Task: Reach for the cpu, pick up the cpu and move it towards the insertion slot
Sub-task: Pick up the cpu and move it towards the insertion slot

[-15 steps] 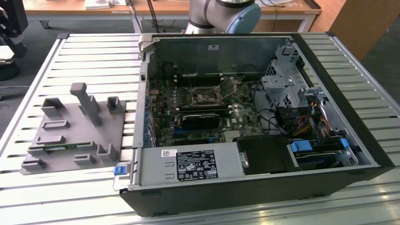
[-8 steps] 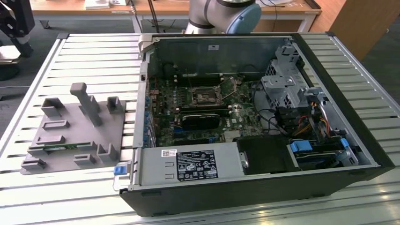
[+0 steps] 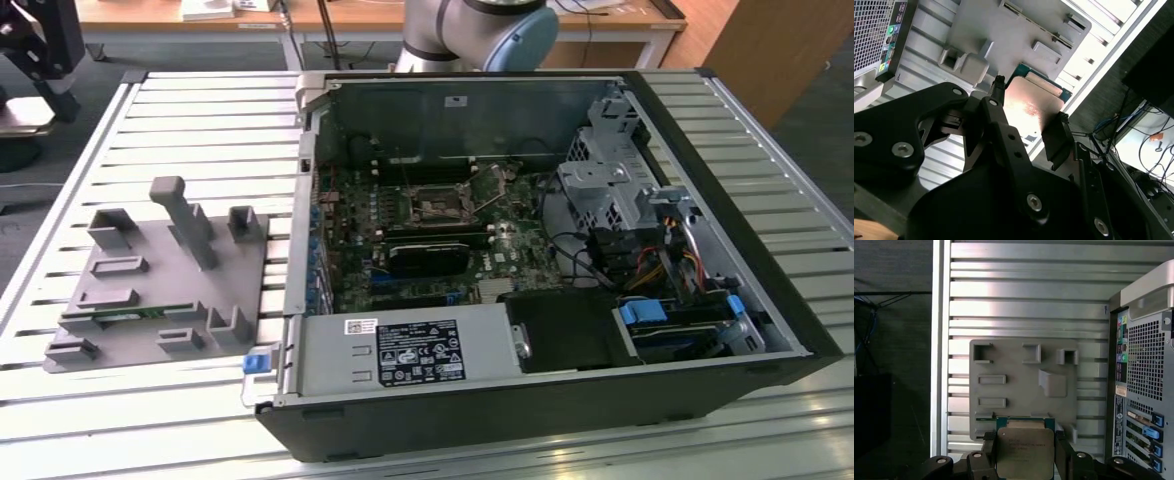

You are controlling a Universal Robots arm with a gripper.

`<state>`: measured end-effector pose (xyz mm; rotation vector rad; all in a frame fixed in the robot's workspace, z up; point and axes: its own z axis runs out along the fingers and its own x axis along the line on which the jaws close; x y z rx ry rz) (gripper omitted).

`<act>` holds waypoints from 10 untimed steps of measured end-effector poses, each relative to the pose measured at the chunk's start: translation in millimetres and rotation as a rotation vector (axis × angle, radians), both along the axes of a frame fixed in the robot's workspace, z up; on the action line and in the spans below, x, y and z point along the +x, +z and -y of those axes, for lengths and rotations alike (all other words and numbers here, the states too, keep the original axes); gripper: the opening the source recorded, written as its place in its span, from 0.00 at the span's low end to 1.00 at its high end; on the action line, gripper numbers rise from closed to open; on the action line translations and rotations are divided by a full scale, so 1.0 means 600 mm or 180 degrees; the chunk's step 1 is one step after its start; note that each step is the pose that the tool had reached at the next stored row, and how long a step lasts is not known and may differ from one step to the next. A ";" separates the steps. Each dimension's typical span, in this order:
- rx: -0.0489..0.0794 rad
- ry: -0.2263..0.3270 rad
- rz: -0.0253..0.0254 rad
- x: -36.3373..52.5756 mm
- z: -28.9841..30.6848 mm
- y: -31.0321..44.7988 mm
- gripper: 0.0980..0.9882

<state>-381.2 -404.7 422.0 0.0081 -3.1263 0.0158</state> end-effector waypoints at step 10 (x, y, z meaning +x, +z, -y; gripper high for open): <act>0.0000 0.0000 0.0000 0.015 -0.0002 0.000 0.50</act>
